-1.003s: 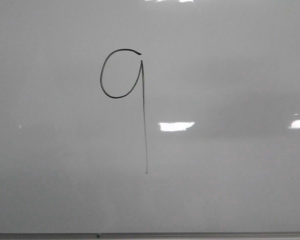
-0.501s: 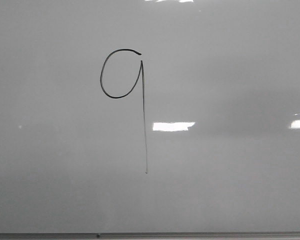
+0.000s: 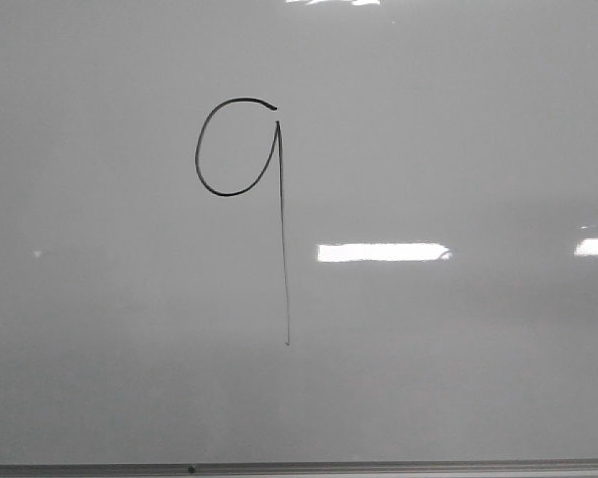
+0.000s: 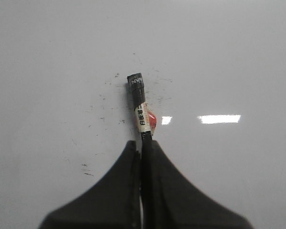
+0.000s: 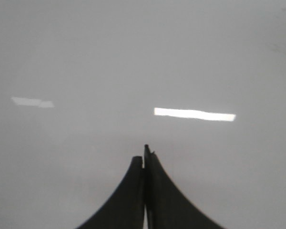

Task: Write number 9 on whiteboard

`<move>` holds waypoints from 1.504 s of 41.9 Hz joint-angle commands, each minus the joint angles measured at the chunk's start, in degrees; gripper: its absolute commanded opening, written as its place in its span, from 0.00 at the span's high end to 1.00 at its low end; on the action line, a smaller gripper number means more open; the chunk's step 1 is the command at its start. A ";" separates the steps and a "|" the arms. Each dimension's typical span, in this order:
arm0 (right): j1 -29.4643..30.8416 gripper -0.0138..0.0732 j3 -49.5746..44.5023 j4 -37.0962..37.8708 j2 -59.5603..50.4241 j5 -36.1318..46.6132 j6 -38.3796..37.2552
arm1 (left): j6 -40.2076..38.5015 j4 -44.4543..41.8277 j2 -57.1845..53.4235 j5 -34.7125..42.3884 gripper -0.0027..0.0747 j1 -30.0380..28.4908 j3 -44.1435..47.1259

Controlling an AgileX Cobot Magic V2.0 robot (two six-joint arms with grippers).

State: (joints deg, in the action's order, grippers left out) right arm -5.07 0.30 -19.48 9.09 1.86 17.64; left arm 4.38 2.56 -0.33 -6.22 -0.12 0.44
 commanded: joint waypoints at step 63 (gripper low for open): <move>9.57 0.92 -1.68 14.31 -10.73 -14.33 -14.65 | -0.61 -0.07 -1.08 5.11 0.99 -0.03 0.06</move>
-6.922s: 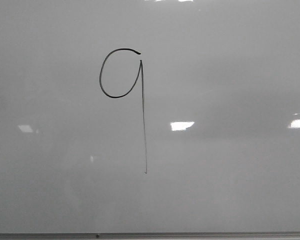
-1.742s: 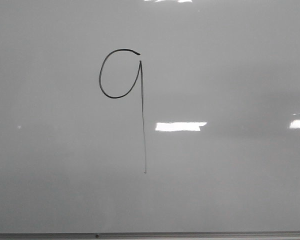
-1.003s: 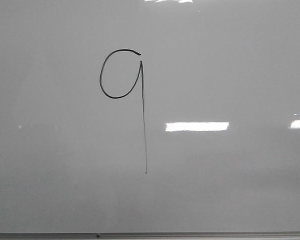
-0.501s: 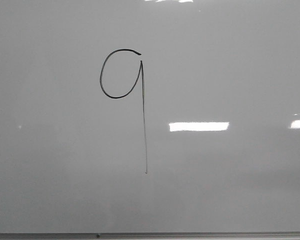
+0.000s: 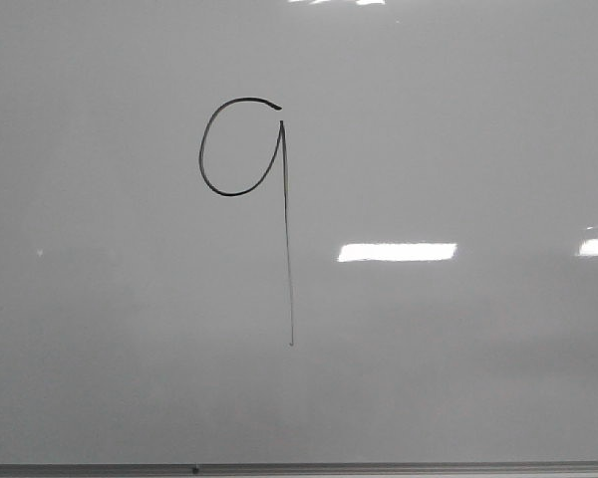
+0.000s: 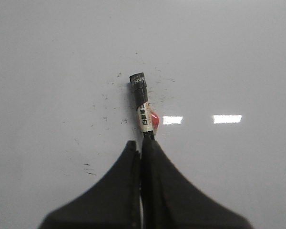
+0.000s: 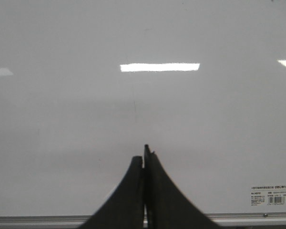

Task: Write number 9 on whiteboard

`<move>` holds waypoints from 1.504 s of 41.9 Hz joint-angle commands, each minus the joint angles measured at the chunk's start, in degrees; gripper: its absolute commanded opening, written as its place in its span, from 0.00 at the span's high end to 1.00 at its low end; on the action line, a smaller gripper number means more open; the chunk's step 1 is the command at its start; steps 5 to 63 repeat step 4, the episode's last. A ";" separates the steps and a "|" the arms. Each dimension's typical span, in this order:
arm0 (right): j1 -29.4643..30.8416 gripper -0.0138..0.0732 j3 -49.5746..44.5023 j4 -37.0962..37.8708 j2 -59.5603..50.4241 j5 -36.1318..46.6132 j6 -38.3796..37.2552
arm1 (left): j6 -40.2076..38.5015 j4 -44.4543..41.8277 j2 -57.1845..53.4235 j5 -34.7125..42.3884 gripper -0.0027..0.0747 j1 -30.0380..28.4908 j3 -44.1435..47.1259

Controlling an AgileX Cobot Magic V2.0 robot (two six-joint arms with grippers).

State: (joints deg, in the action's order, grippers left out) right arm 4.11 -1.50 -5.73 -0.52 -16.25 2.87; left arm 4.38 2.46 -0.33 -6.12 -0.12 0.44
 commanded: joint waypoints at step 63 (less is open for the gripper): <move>0.38 0.92 0.12 0.57 -1.13 3.78 0.11 | -0.61 0.03 -1.08 5.02 0.99 -0.03 0.06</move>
